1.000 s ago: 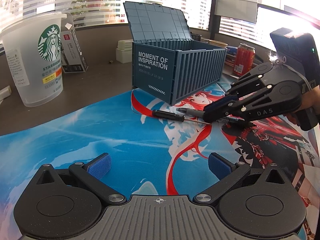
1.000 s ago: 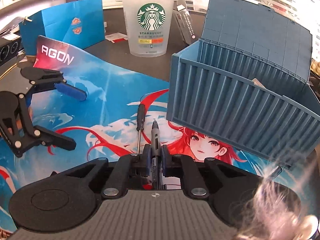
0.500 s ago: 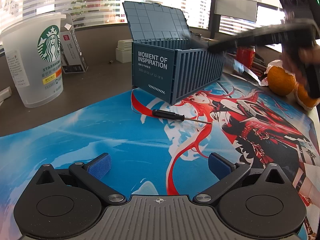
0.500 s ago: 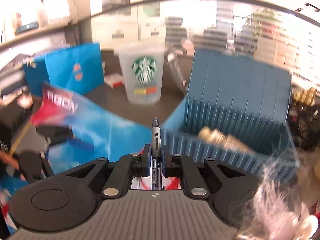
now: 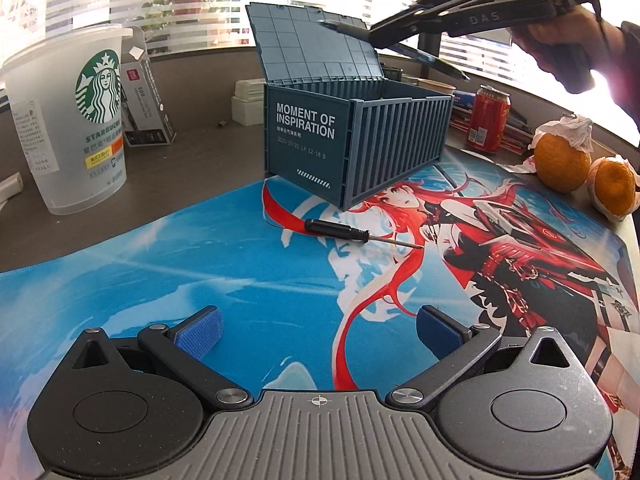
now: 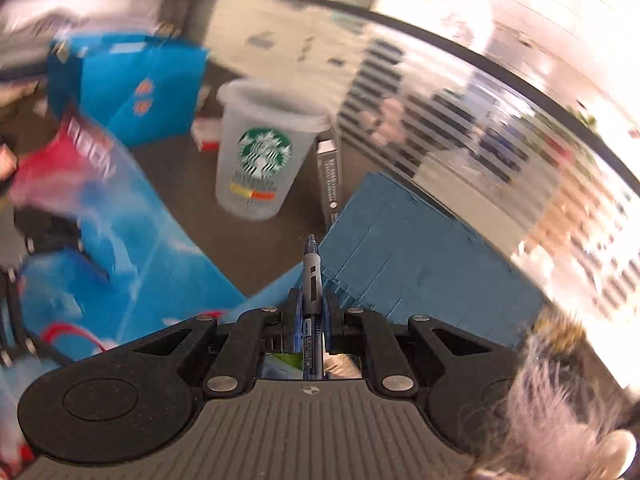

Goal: Organize rigid objects
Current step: 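Lower the black pen with the right gripper into the blue crate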

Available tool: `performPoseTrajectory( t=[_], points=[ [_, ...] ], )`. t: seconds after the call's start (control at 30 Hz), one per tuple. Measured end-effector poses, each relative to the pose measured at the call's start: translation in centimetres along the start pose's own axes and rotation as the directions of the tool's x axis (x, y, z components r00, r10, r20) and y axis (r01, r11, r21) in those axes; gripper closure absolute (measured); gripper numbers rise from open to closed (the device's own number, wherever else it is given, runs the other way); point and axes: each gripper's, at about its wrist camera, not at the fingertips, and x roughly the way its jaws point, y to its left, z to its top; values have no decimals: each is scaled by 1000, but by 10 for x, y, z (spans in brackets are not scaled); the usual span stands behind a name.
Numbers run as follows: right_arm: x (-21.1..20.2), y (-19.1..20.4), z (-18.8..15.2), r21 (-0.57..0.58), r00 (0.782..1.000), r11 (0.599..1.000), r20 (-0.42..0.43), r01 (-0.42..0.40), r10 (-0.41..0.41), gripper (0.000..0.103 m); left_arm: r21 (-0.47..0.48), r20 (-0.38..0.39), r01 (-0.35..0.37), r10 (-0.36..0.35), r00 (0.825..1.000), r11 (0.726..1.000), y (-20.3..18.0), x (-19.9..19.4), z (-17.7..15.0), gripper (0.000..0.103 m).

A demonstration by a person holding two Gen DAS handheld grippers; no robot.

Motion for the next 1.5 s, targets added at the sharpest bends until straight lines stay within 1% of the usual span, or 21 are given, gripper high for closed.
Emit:
performPoseTrajectory(
  t=[0.07,0.2,0.37,0.43,0.67,0.77,0.9,1.1,1.3,1.4,1.5],
  points=[
    [5,-3,3,-70,999,997,-24,-33,31,93,-1,0,1,-1,1000,1000,0,0,0,0],
    [22,-8,6,-151,992,986,-113,-64,47,93,-2,1,2,-2,1000,1000,0,0,0,0],
    [40,-14,2,-225,975,969,-215,-104,55,93,-3,1,3,-3,1000,1000,0,0,0,0],
    [43,-14,2,-260,967,956,-245,-138,73,93,-3,1,2,-2,1000,1000,0,0,0,0],
    [61,-4,14,-350,938,912,-333,-215,93,93,-2,0,1,-1,1000,1000,0,2,0,0],
    [70,0,16,-362,928,900,-359,-241,103,93,-1,0,1,-1,1000,1000,1,2,0,0],
    [80,4,15,-390,913,883,-396,-262,97,93,-1,0,1,-1,1000,1000,0,2,0,0],
    [93,10,10,-421,883,855,-462,-301,83,93,-1,0,1,-1,1000,1000,0,2,0,0],
    [104,7,12,-401,849,845,-517,-354,110,93,-1,0,1,-1,1000,1000,1,2,0,0],
    [107,6,14,-394,841,843,-528,-367,119,93,1,-1,-1,1,1000,1000,0,2,0,0],
    [109,7,15,-401,838,836,-533,-374,119,93,3,-1,-2,2,1000,1000,1,2,0,0]
  ],
)
